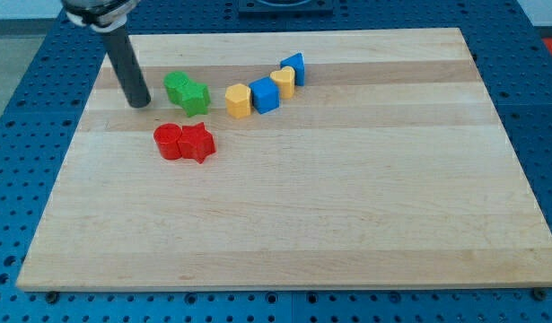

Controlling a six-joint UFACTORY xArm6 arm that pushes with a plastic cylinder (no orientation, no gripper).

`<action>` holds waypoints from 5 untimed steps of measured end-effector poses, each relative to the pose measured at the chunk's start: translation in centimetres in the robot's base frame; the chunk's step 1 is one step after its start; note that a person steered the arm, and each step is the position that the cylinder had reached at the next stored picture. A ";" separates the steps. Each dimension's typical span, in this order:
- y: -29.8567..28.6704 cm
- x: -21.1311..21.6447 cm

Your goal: Slightly move the green star to the left of the yellow hexagon

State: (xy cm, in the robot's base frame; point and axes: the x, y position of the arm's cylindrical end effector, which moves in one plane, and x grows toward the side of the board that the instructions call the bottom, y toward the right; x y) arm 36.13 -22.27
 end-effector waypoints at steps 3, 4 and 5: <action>2.6 2.0; 4.3 2.0; 6.0 2.0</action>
State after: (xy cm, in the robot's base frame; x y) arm 38.13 -16.24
